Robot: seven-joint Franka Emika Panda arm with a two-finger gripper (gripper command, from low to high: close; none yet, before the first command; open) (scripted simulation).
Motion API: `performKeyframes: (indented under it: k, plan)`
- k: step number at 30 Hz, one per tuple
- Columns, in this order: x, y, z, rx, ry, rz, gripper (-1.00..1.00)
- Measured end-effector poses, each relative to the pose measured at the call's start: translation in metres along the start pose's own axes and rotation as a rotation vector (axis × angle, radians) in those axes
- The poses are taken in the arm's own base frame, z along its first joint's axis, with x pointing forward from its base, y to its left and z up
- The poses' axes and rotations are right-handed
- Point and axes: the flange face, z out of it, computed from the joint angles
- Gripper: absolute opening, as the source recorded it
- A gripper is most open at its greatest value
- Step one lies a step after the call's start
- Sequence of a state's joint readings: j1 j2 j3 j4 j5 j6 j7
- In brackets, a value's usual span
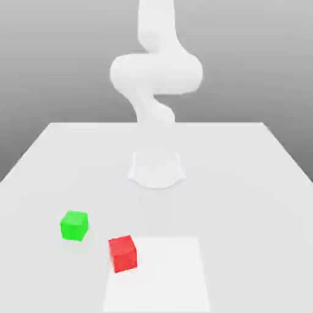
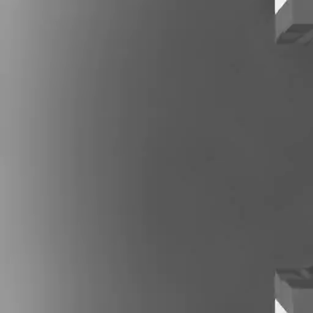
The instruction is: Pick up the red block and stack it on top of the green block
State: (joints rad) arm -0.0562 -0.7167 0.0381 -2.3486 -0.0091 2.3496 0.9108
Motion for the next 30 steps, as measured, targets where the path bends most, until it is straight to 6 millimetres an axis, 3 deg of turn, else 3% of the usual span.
performKeyframes:
  k: [3, 7, 11, 14, 20, 27, 28, 30]
  plan:
    - [-0.007, 0.019, 0.076, -0.119, -0.026, 0.147, 0.00]
    - [-0.021, 0.061, 0.163, -0.263, -0.054, 0.336, 0.00]
    - [-0.043, 0.116, 0.235, -0.403, -0.077, 0.530, 0.00]
    - [-0.066, 0.161, 0.279, -0.506, -0.093, 0.679, 0.00]
    - [-0.126, 0.254, 0.337, -0.707, -0.123, 0.986, 0.00]
    - [-0.161, 0.295, 0.386, -0.740, -0.128, 1.037, 0.00]
    - [-0.165, 0.299, 0.391, -0.741, -0.128, 1.036, -1.00]
    - [-0.165, 0.299, 0.391, -0.741, -0.128, 1.036, -1.00]
